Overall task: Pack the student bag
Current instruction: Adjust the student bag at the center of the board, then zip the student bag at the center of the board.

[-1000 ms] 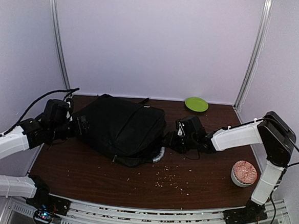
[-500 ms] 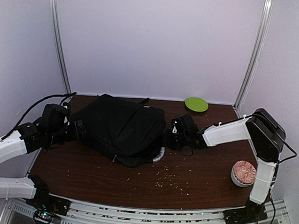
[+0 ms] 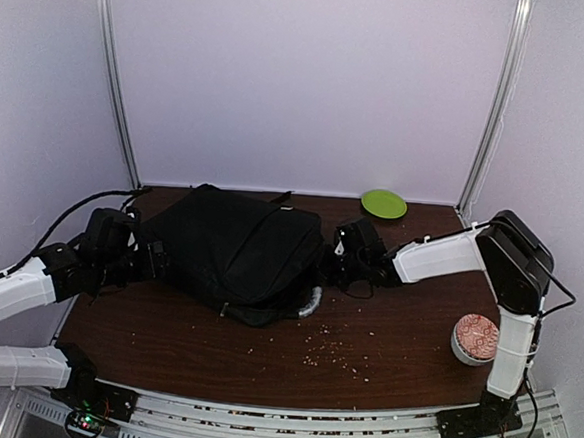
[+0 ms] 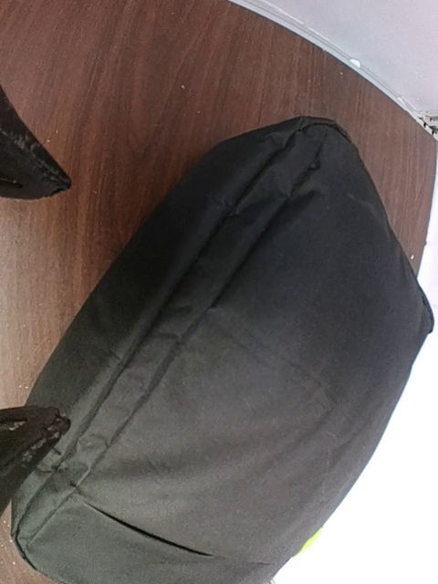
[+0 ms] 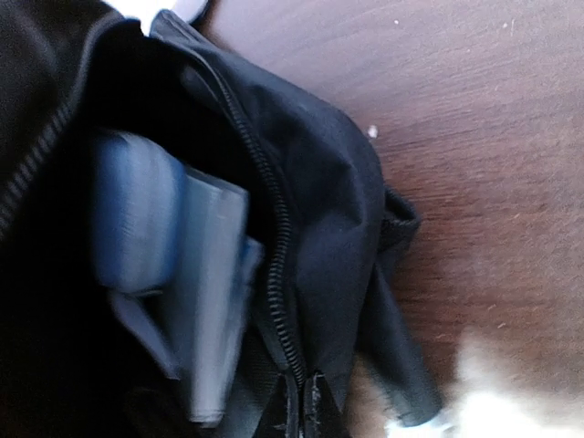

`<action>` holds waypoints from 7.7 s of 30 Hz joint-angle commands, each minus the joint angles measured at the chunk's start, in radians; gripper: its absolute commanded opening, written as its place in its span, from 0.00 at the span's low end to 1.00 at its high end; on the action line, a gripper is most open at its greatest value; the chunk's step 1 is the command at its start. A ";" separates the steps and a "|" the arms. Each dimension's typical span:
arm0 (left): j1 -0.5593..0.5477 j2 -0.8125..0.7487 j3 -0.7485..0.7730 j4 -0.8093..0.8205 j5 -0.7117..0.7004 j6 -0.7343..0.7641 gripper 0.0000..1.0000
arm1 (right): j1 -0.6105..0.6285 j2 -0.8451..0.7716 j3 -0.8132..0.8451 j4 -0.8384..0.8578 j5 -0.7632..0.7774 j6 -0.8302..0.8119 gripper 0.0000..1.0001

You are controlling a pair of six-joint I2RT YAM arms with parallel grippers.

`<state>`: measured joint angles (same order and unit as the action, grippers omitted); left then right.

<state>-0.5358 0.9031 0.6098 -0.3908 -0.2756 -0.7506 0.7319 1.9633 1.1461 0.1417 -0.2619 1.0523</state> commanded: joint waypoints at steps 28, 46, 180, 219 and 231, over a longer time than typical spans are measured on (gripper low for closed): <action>-0.003 0.019 -0.043 0.081 0.087 0.031 0.81 | -0.226 -0.133 -0.011 0.029 -0.053 0.110 0.43; -0.168 0.002 0.098 -0.152 -0.145 0.172 0.82 | 0.179 -0.583 -0.473 0.207 0.138 0.084 0.63; -0.424 0.801 0.709 -0.044 0.318 0.726 0.00 | 0.334 -0.262 -0.406 0.430 0.539 -0.408 0.37; -0.424 0.787 0.713 -0.056 0.345 0.684 0.00 | 0.323 -0.174 -0.301 0.342 0.615 -0.313 0.07; -0.424 0.777 0.680 -0.065 0.271 0.690 0.00 | 0.318 -0.282 -0.403 0.282 0.617 -0.351 0.00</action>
<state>-0.9363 1.7184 1.2869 -0.4824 -0.0422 -0.0338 1.0603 1.7538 0.8001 0.4747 0.3161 0.7250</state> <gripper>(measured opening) 0.055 0.012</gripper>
